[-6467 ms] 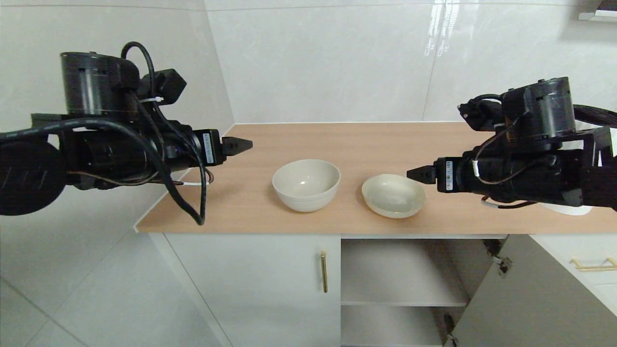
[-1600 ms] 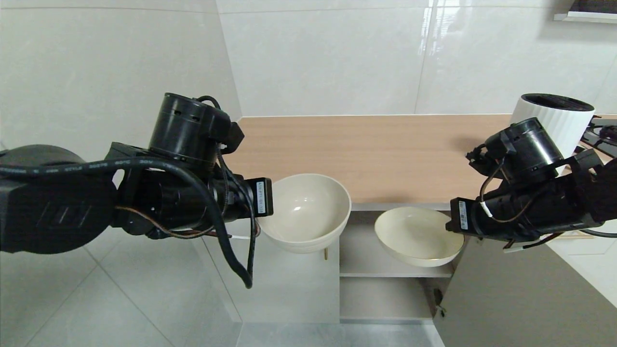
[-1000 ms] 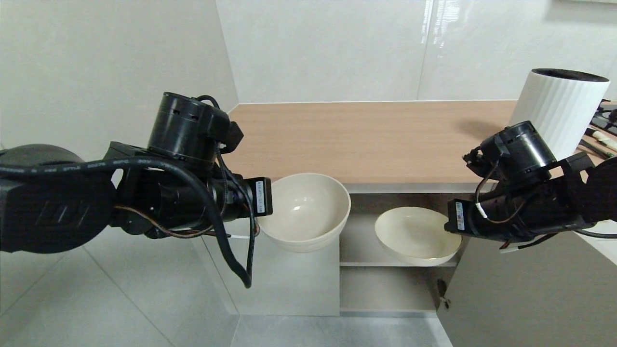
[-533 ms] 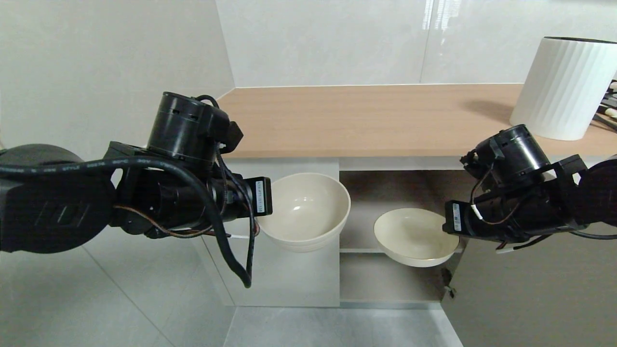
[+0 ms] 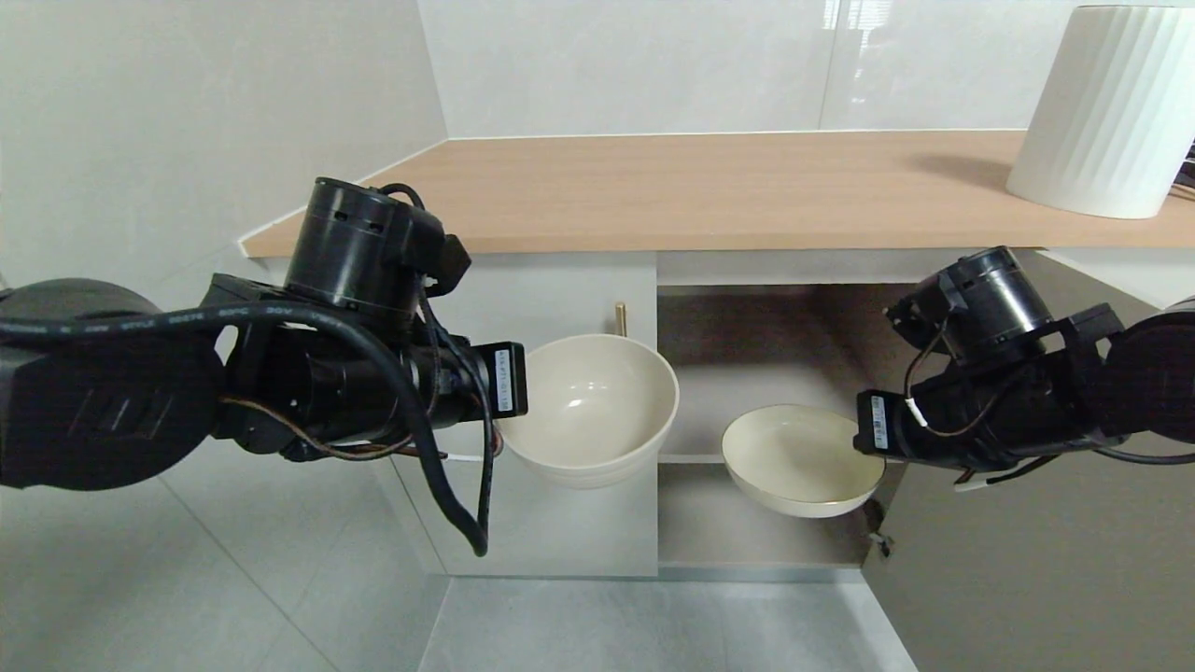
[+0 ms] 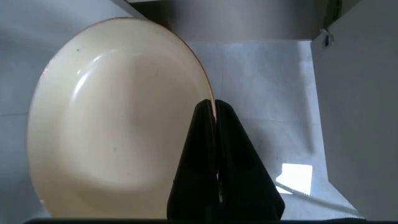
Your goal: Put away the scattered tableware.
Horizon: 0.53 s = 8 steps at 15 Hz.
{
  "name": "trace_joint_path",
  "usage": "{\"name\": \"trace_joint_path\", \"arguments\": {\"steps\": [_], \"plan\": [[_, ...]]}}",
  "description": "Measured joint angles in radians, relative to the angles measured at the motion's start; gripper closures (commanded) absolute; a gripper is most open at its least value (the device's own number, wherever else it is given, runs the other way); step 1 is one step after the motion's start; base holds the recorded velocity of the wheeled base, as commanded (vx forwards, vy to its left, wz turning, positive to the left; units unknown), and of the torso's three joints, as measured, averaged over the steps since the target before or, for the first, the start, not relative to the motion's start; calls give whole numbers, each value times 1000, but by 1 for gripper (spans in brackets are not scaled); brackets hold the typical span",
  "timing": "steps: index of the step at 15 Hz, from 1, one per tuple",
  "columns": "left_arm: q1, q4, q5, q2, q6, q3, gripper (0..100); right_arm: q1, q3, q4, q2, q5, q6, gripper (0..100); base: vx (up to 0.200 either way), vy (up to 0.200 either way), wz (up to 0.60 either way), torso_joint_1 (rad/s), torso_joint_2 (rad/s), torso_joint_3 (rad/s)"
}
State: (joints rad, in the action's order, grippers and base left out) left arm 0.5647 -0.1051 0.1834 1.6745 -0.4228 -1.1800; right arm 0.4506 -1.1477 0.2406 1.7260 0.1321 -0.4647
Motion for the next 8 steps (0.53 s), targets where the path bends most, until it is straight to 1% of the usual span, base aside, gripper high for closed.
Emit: {"name": "trace_joint_path", "arguments": {"steps": [5,8], "plan": [[0,0,0,0,0,0,100,-1,3,-2,16,4,1,100,0,0,0,0,0,0],[0,0,0,0,0,0,100,-1,-3,-81,83,10,23,100,0,0,0,0,0,0]]}}
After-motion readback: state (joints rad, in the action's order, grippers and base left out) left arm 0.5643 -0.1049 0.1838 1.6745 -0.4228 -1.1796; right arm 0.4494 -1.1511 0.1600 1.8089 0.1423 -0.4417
